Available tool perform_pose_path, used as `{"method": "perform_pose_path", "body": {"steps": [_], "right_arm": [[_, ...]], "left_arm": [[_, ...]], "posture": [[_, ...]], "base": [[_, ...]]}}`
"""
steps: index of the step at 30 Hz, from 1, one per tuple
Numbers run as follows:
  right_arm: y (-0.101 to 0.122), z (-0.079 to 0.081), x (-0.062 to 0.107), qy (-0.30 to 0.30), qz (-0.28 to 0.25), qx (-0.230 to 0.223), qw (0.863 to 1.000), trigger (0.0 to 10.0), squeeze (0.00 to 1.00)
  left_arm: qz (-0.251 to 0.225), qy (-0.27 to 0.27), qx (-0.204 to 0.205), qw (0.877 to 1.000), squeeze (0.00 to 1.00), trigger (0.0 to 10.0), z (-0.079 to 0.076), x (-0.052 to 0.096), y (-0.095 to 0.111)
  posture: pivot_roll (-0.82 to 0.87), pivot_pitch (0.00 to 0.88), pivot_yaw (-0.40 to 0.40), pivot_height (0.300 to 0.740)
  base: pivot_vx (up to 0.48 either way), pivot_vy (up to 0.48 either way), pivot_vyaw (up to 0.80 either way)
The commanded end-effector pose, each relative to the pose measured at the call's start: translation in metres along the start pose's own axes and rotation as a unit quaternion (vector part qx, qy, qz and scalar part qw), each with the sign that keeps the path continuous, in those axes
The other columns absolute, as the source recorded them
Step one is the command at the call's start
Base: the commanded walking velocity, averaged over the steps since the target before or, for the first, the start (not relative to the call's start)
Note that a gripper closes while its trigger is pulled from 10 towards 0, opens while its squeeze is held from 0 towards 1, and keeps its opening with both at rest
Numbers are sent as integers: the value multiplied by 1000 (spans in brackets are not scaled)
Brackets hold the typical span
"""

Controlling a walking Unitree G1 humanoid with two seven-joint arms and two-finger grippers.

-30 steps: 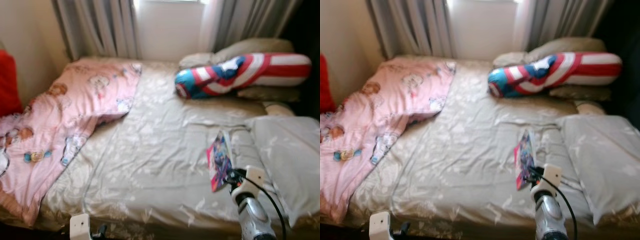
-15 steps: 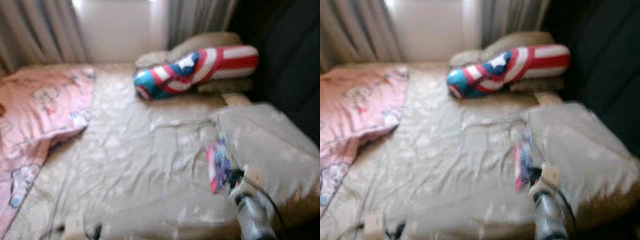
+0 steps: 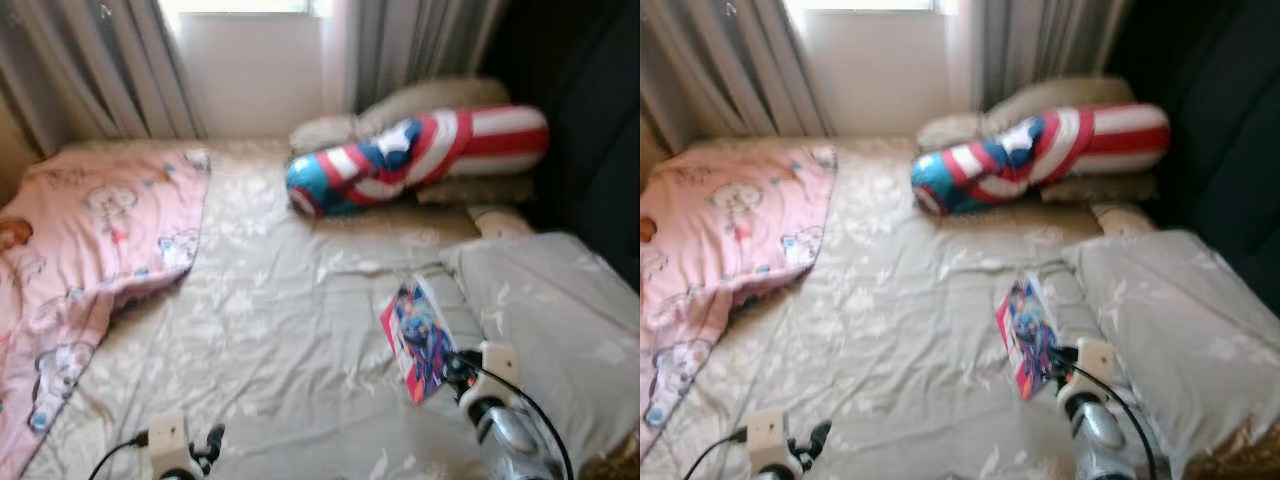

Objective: Clean up the room

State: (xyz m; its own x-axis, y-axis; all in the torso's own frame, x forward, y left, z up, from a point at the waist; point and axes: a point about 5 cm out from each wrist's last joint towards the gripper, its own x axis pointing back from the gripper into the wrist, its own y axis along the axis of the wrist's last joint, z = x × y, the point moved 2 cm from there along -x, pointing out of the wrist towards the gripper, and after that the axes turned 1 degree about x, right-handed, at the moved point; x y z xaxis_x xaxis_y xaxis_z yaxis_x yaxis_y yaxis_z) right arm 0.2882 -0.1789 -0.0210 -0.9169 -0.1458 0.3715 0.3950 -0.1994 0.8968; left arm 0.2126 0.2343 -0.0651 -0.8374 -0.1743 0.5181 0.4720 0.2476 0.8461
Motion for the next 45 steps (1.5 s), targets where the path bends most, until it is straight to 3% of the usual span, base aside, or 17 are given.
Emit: {"method": "perform_pose_path", "body": {"steps": [1, 8, 13, 20, 29, 34, 40, 45], "right_arm": [[14, -1, -3, 13, -22, 14, 1000, 10000, 0], [23, -4, -4, -3, -49, 13, 999, 10000, 0], [25, -5, -3, -11, -59, 19, 998, 10000, 0], [21, -4, -4, -15, -39, 42, 998, 10000, 0], [26, 0, -6, -5, -53, 39, 998, 10000, 0], [29, -1, -6, -3, -57, 42, 997, 10000, 0], [23, 3, -7, 3, -38, 44, 998, 10000, 0], [25, 6, -10, 5, -32, 46, 998, 10000, 0]], "left_arm": [[-39, -11, 2, 999, 0, 10000, -5, -5, 17], [-124, -40, 2, 992, 0, 10000, -21, -9, 50], [-161, -48, 4, 986, 0, 10000, -27, -6, 61], [-176, -49, 8, 983, 0, 10000, -30, -2, 66], [-184, -49, 2, 982, 0, 10000, -33, 4, 67], [-185, -51, -1, 981, 0, 10000, -36, 6, 67], [-190, -47, -1, 981, 0, 10000, -32, 11, 68], [-191, -42, -6, 981, 0, 10000, -26, 14, 69]], "posture": [[0, 0, -38, 740], [-4, 0, -26, 740], [-2, 0, -23, 740], [12, 0, -31, 740], [23, 0, -34, 686], [25, 0, -39, 686], [45, 0, -47, 686], [51, 0, -42, 653]], "base": [[0, 0, 0], [0, 0, 0], [0, 0, 0], [0, 0, 0], [0, 0, 0], [0, 0, 0], [0, 0, 0], [0, 0, 0]]}}
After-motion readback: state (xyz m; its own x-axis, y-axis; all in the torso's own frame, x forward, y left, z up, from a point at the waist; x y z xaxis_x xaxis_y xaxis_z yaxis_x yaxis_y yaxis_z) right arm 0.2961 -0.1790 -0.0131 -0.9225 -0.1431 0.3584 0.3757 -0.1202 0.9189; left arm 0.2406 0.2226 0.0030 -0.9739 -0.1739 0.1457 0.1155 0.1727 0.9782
